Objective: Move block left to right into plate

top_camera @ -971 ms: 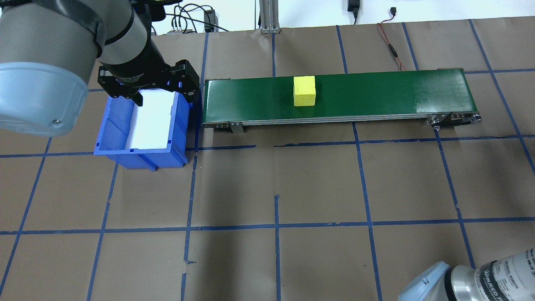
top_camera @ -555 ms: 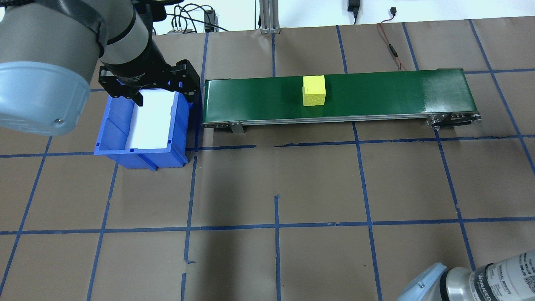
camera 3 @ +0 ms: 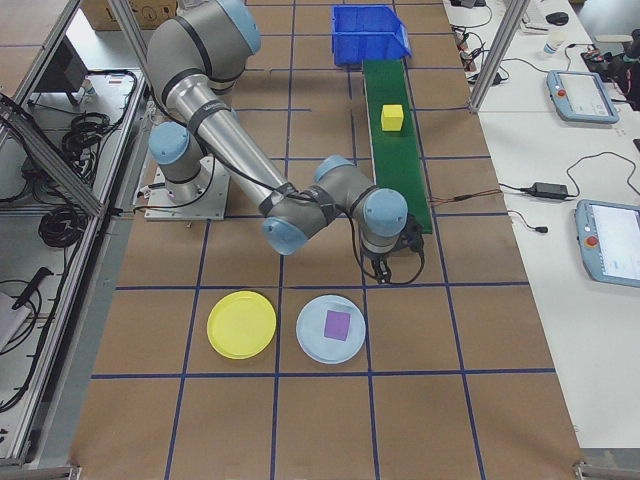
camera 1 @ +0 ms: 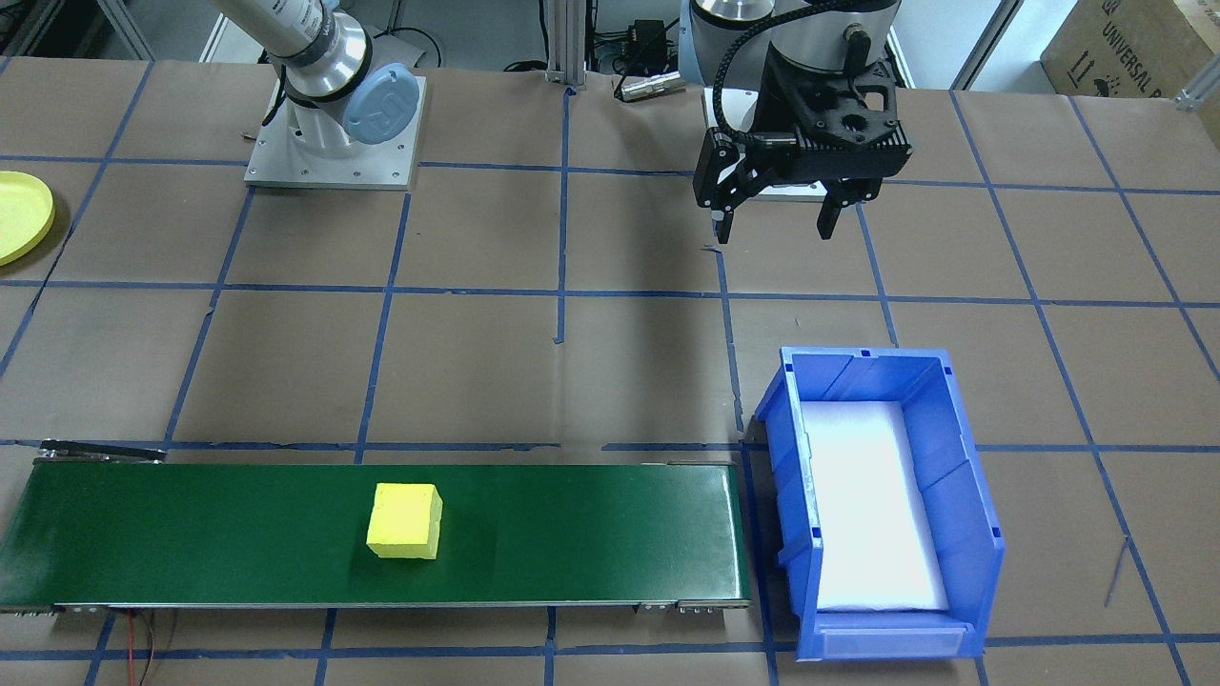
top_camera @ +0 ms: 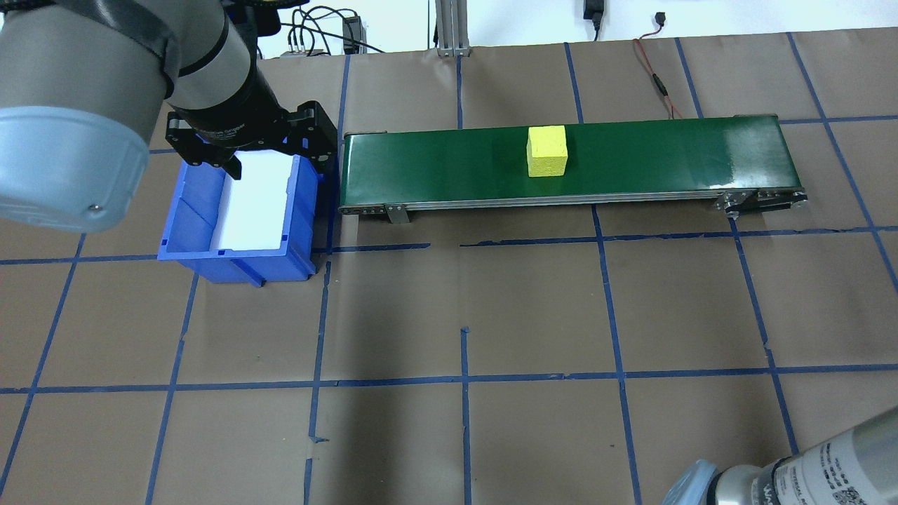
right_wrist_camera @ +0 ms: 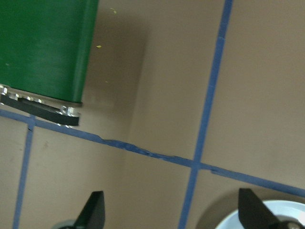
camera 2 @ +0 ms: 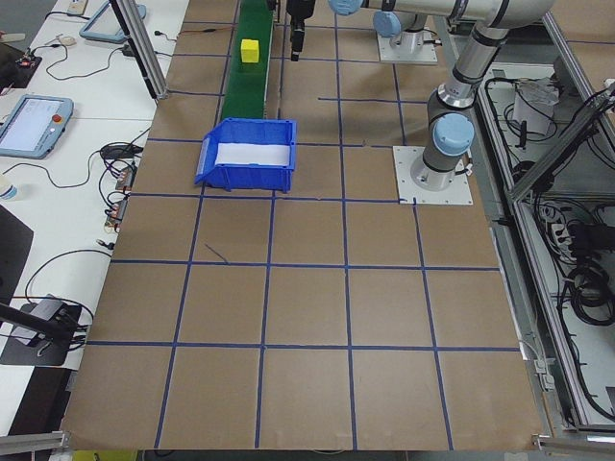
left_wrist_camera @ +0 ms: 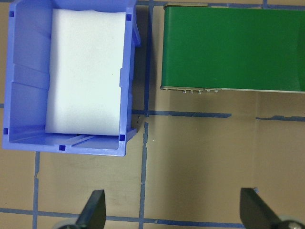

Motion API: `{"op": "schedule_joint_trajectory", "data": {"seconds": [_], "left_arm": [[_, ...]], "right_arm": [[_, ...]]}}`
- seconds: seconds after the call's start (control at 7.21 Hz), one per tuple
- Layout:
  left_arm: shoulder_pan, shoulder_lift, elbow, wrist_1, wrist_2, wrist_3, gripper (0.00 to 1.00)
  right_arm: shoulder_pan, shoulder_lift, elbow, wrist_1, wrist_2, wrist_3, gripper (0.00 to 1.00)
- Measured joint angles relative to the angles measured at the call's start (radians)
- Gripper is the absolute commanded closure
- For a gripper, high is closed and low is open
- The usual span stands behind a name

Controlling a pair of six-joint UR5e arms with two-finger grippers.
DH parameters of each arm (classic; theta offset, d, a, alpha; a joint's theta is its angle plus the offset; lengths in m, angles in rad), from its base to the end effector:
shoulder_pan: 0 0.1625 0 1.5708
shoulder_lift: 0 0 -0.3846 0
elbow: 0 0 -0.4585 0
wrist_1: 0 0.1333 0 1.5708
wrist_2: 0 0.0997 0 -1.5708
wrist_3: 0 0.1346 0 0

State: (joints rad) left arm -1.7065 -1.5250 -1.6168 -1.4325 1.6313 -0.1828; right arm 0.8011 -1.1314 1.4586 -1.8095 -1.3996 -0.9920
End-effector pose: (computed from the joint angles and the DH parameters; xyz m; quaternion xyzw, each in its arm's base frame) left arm -0.1995 -0.5361 0.4273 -0.0256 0.9968 -0.0729 0.0189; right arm -0.3648 -0.6009 0.2223 -0.1066 0.9896 -0.0378 0.0884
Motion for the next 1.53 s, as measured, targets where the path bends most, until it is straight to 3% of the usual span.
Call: {"op": "schedule_joint_trajectory", "data": {"seconds": [0.28, 0.83, 1.53], "left_arm": [[0.000, 0.002, 0.000, 0.000, 0.003, 0.000, 0.00], [0.008, 0.002, -0.001, 0.001, 0.001, 0.005, 0.00], [0.006, 0.003, -0.017, 0.002, 0.006, 0.008, 0.00]], "right_arm": [[0.108, -0.002, -0.006, 0.038, 0.031, 0.156, 0.03], [0.189, 0.013, -0.001, 0.064, 0.185, 0.329, 0.05], [0.208, 0.081, -0.002, 0.055, 0.275, 0.344, 0.05]]}}
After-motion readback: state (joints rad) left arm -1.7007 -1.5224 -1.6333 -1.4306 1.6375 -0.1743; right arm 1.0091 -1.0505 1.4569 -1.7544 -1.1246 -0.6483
